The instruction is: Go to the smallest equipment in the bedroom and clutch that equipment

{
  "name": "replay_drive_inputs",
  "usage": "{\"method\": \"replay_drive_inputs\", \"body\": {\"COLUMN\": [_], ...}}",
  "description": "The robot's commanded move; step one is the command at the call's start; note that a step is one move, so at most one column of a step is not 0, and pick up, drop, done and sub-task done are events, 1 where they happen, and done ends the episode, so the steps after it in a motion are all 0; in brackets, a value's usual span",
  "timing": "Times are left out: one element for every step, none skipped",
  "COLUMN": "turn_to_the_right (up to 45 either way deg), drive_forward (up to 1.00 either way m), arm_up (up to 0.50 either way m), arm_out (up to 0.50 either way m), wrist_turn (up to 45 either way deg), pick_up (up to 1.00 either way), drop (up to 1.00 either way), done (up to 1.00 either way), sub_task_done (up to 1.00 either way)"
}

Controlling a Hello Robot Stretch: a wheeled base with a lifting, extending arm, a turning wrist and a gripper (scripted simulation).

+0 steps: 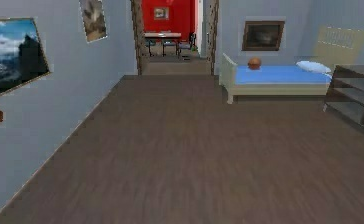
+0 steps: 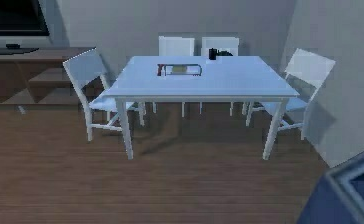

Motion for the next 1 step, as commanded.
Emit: {"method": "replay_drive_inputs", "body": {"turn_to_the_right": [45.0], "drive_forward": [0.00], "arm_up": [0.00], "arm_out": [0.00], "wrist_turn": [0.0], "pick_up": [0.00], "drop": [0.00], "done": [0.00], "sub_task_done": [0.00]}}
